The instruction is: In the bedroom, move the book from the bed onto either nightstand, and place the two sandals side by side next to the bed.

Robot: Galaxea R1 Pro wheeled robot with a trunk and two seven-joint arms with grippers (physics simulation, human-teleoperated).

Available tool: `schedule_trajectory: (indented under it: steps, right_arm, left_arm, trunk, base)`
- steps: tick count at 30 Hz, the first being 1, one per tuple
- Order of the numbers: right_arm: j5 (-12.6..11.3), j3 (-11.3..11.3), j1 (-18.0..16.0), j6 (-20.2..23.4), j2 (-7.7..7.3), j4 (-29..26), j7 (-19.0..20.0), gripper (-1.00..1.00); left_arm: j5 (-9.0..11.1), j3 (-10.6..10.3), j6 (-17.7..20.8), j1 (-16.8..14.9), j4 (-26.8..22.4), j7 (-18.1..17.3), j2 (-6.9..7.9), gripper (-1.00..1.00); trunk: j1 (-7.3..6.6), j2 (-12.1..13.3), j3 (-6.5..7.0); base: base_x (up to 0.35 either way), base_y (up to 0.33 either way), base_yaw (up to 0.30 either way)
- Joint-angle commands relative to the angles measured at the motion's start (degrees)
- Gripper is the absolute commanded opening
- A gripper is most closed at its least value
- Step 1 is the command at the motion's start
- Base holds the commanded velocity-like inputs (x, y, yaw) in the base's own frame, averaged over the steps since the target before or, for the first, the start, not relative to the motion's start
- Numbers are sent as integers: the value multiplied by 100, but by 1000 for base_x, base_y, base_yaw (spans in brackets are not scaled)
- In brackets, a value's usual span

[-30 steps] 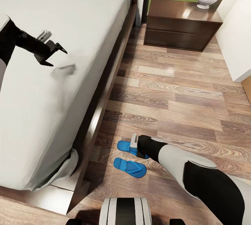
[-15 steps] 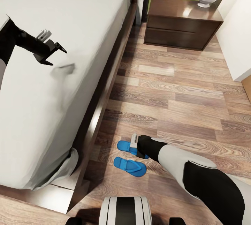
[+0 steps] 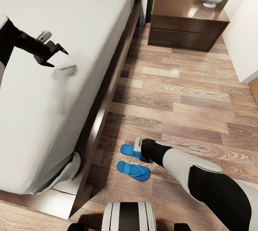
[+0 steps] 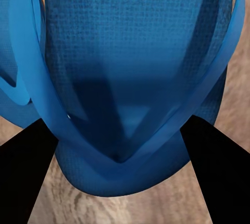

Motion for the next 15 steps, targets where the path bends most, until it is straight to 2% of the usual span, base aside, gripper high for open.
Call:
schedule_trajectory:
  steps: [1,15]
  right_arm:
    - [-16,22,-5,29,0,-8,13,-100]
    - [-16,22,-5,29,0,-8,13,-100]
  left_arm:
    - [60,-45,-9,1,-4,28,15,100]
    - [60,-45,-9,1,-6,24,23,100]
  trunk:
    - [71,-1,-5]
    - [71,-1,-5]
  base:
    - [0,0,0]
    - [0,0,0]
